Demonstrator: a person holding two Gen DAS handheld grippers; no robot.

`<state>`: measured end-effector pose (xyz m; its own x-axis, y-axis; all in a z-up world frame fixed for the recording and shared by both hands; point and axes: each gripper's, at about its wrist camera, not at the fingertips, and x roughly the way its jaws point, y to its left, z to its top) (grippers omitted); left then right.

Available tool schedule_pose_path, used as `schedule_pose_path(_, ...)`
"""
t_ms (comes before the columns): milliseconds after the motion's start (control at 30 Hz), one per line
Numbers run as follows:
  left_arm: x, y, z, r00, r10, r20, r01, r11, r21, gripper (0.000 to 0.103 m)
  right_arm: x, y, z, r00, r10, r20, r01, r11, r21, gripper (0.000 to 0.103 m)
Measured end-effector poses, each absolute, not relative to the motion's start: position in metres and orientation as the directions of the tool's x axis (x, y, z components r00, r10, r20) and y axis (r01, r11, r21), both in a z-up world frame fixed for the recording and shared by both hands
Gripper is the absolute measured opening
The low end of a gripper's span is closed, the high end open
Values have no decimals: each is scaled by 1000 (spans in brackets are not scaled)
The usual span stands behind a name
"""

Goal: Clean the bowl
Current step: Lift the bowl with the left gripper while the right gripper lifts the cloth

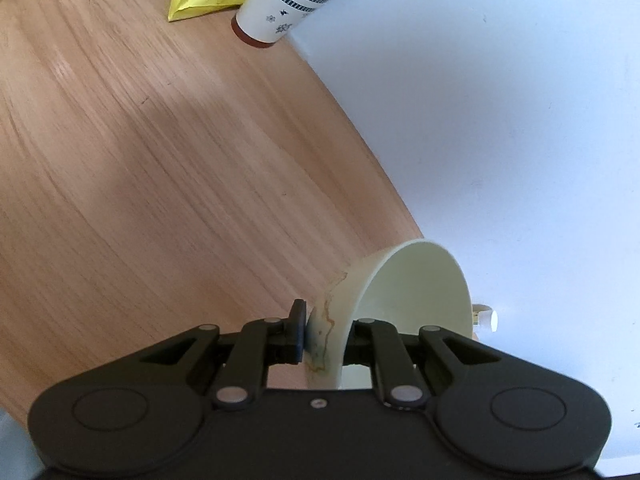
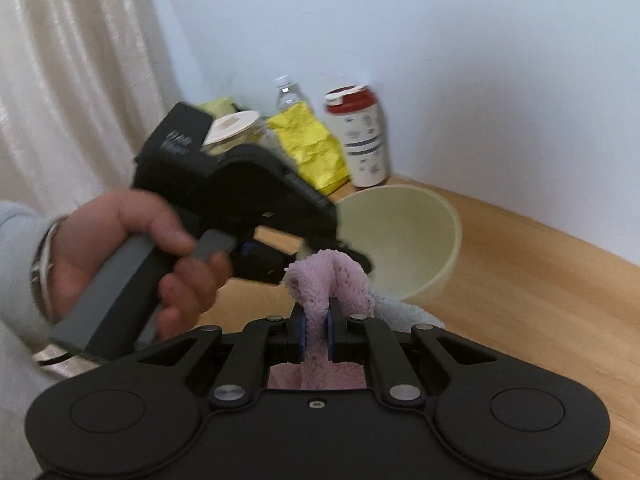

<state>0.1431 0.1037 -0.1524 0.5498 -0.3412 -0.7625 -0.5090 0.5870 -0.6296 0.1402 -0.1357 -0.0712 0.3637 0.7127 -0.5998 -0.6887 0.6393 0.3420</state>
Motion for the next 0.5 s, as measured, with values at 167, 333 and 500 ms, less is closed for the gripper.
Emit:
schedule_pose_path(167,143,101,-149,549,-353,-758,-500,588,-636,13,138,-134,-75,367,700,-613,-683,650,334,10)
schedule_pose_path(333,143,96,-145,549,-373,-748,-465,607,-645,13,144,-131,-78,385,689,-615,-673,665,324,10)
schedule_pose_path(500,140,95,-145,558,-385,-735,-448,606,-657,13,145,-132,-85,401,675,-620,-654,685,322,10)
